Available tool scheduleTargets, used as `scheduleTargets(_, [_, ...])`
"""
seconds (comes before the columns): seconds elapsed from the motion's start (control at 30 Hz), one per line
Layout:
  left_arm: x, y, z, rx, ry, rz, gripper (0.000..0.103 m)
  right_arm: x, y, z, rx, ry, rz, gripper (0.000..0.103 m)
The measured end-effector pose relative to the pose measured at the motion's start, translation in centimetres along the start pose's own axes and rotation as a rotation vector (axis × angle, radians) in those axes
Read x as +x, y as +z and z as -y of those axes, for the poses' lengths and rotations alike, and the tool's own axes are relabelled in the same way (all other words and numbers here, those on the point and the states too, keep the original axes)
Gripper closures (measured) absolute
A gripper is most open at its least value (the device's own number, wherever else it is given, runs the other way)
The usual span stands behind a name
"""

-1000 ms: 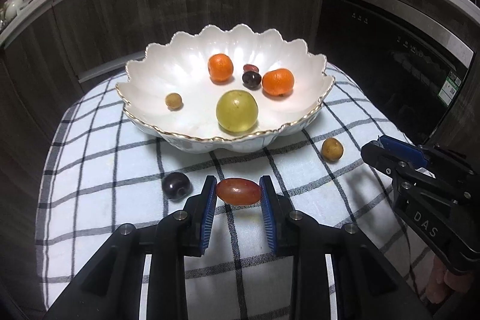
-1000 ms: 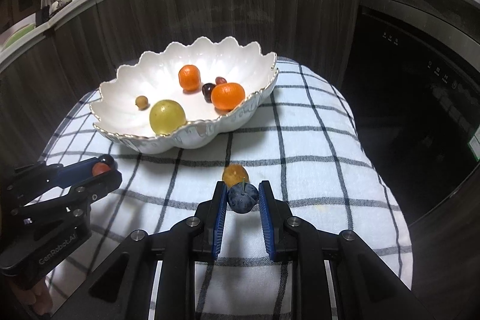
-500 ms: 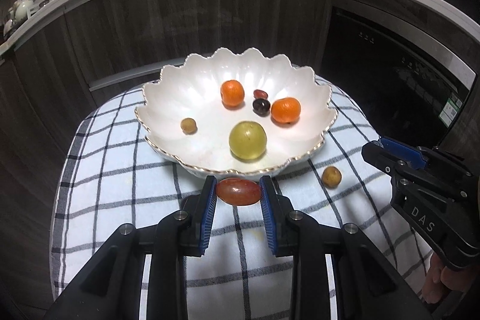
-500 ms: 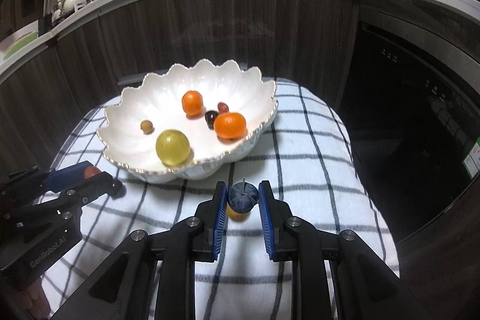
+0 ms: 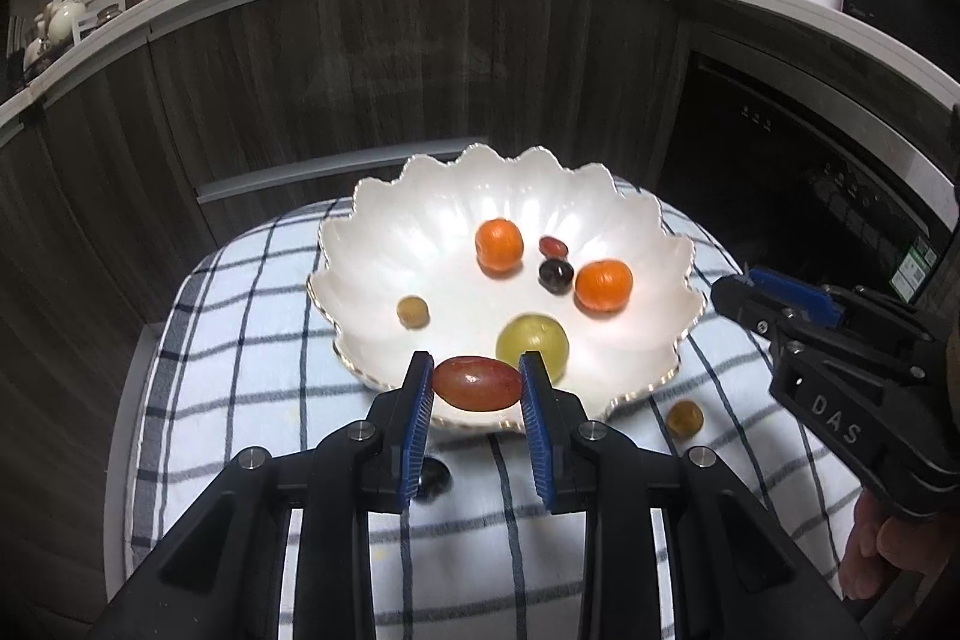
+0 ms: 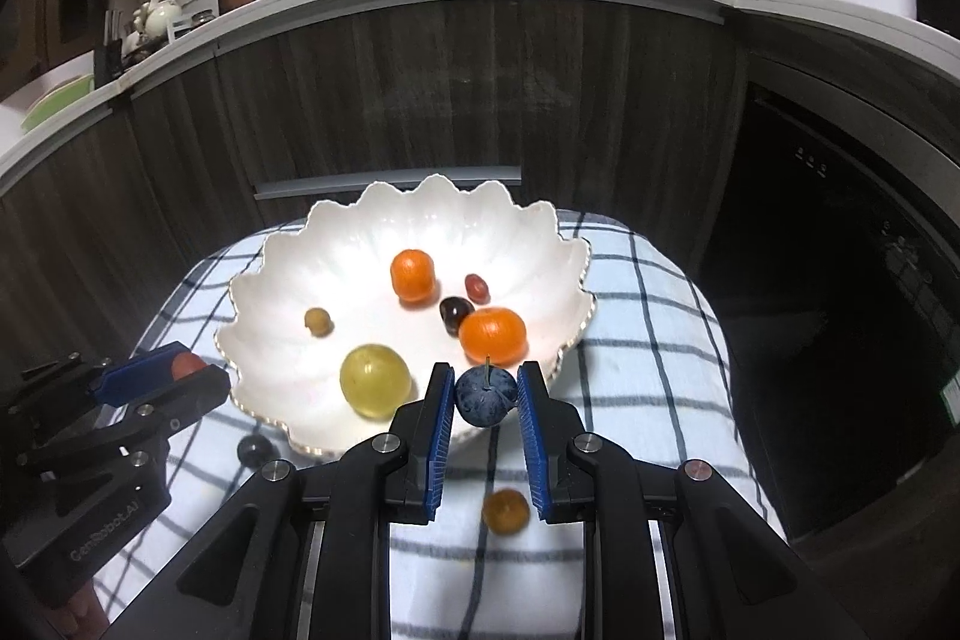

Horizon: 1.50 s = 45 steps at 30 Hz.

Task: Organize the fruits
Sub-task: 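Lift the oval fruit and blue plum and carry both over the bowl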

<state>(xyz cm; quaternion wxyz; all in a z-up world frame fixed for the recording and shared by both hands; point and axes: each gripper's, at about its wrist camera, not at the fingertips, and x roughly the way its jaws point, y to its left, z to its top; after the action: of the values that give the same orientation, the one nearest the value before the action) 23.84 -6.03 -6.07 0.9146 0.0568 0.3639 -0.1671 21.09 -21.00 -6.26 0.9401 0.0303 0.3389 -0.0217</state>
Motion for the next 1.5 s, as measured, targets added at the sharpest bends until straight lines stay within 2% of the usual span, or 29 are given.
scheduleTargets(0.63, [3.8,5.0,-2.9,-0.010,0.028,0.022,0.074,4.5,5.3,-1.9,-0.049,0.021,0.013,0.080])
scheduleTargets(0.93, [6.1,4.6,-3.3,0.000,0.023,-0.027,0.074,6.6,5.9,-2.8,-0.067,0.040,-0.021,0.080])
scheduleTargets(1.03, [6.8,4.2,-3.2,-0.003,0.024,-0.042,0.074,7.9,5.8,-3.0,-0.065,0.070,-0.059,0.080])
scheduleTargets(1.5, [8.4,3.1,-3.4,-0.019,0.023,-0.096,0.073,10.8,4.7,-3.5,-0.069,0.071,-0.152,0.080])
